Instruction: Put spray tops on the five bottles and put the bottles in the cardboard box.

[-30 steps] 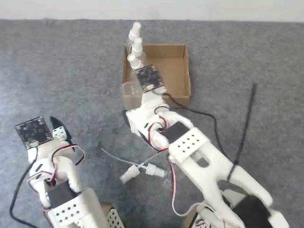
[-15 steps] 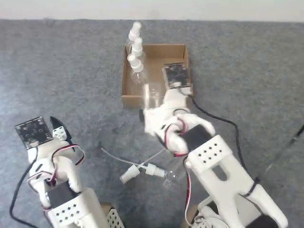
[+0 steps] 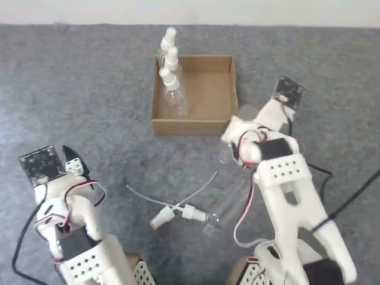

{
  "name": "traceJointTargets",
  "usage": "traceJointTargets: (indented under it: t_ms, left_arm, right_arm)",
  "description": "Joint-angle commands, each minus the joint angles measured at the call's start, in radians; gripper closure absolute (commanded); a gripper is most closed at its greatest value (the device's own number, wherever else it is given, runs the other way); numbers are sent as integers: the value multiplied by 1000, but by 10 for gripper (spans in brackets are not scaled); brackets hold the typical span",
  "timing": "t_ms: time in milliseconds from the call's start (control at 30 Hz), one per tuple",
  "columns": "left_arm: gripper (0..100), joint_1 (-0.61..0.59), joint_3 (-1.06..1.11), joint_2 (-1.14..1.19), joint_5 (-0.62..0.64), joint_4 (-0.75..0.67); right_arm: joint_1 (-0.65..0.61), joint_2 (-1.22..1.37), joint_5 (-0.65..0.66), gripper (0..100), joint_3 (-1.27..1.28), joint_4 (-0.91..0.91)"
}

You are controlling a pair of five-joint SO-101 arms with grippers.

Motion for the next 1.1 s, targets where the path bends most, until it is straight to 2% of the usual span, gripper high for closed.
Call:
traceJointTargets:
  t_ms: [0,233,433,667,800,967,1067]
  left_arm:
    - [913,-2,-18,-12,11,-31]
    - [913,-2,-18,-12,11,-31]
    - [913,-2,-18,-12,11,-31]
    - [913,-2,-18,-12,11,-31]
    - [913,-2,-18,-12,11,-31]
    - [913,-2,-18,-12,11,-31]
    - [913,-2,-18,-12,11,-31]
  right_arm:
    - [50,48,-75,946,-49,1]
    - [65,97,-158,950,-51,1]
    - [73,102,-376,950,-44,4]
    - [74,104,-539,946,-43,10]
    - [74,102,-565,935,-29,12]
    - [70,102,-560,819,-17,12]
    - [67,102,-560,781,-15,12]
